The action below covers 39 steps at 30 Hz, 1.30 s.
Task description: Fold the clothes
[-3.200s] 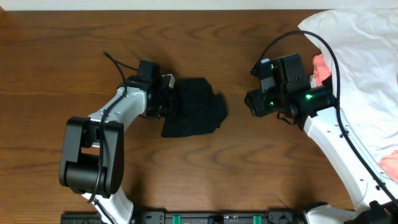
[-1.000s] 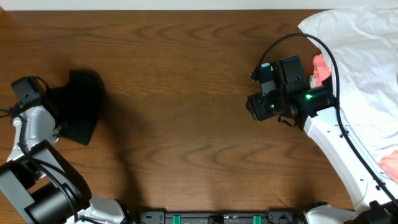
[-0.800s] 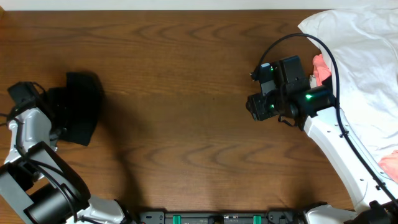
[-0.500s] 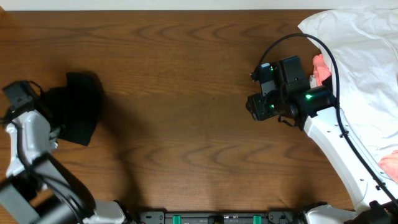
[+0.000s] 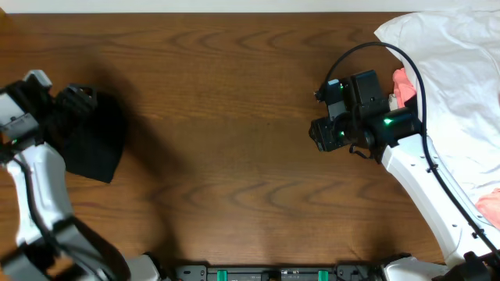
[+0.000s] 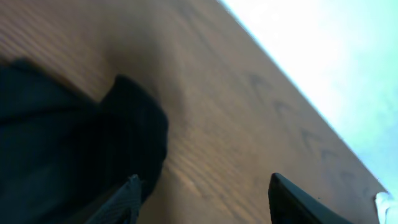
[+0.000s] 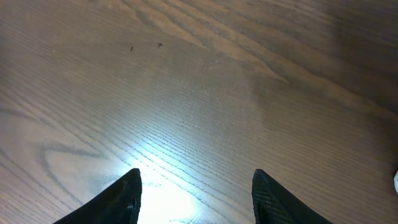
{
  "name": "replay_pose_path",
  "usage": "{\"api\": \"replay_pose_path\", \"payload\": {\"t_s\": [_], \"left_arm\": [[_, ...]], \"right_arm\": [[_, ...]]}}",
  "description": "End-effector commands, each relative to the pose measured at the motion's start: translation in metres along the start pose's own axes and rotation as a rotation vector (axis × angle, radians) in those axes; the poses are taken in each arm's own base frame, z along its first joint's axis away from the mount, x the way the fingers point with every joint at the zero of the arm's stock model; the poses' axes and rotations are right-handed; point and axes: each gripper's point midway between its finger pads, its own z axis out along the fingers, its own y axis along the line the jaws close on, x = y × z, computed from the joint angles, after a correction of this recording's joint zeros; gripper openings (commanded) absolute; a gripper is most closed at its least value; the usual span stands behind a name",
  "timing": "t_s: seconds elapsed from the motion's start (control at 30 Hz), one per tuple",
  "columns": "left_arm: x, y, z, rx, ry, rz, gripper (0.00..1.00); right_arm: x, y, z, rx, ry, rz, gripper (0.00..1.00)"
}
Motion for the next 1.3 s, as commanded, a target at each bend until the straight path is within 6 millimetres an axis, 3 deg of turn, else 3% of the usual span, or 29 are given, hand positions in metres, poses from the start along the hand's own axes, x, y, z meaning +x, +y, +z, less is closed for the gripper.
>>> {"api": "replay_pose_path", "payload": {"t_s": [0.0,0.2,0.37,0.5,0.63,0.8,1.1,1.27], "left_arm": [[0.012,0.022,0.032,0.004,0.063,-0.012,0.65],[0.0,0.045,0.061,-0.001,0.016,0.003,0.65],[-0.011,0.049,0.061,-0.021,-0.032,0.023,0.66],[-0.017,0.066,0.059,-0.111,-0.062,0.01,0.66],[-0.013,0.069,0.059,-0.125,-0.049,0.001,0.66],[-0.001,0.091,0.062,-0.22,-0.012,0.0,0.65],[0.024,0.163,0.083,-0.414,0.036,-0.064,0.66],[0.04,0.207,0.084,-0.515,0.047,-0.2,0.66]], "right_arm": [[0.003,-0.002,0.002,0.004,0.012,-0.005,0.55],[0.011,-0.002,0.002,0.004,0.044,0.004,0.55],[0.012,-0.002,0.002,0.004,0.048,0.005,0.55],[0.013,-0.002,0.002,0.004,0.051,0.005,0.56],[0.012,-0.002,0.002,0.004,0.048,0.005,0.56],[0.012,-0.002,0.002,0.004,0.046,0.005,0.56],[0.014,-0.002,0.002,0.004,0.054,0.006,0.56],[0.015,-0.002,0.002,0.005,0.059,0.007,0.56]]}}
